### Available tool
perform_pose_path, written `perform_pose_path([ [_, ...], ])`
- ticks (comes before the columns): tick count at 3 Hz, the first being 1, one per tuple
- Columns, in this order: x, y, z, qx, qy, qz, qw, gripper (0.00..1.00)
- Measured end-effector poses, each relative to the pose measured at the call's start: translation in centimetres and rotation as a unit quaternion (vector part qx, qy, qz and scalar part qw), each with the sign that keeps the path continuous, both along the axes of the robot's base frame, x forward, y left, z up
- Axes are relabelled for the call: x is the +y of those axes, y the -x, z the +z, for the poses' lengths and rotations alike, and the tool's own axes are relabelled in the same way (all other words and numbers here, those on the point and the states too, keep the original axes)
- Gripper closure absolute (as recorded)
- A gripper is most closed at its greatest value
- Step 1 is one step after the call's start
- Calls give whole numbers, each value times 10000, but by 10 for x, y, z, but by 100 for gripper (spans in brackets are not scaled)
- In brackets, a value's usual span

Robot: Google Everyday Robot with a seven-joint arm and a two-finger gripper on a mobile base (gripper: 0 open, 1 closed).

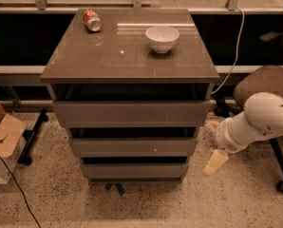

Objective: Open bottom drawer

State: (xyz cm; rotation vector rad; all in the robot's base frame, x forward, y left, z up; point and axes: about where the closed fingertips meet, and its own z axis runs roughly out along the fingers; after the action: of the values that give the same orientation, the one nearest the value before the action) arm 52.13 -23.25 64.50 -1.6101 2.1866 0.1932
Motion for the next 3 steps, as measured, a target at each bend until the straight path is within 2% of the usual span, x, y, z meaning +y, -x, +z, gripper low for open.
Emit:
perform_pose_path([
  [1,5,4,-49,267,-304,-91,9991,0],
  [2,8,8,-85,643,-585,-117,9961,0],
  [3,11,8,-91,685,-514,-136,9962,0],
])
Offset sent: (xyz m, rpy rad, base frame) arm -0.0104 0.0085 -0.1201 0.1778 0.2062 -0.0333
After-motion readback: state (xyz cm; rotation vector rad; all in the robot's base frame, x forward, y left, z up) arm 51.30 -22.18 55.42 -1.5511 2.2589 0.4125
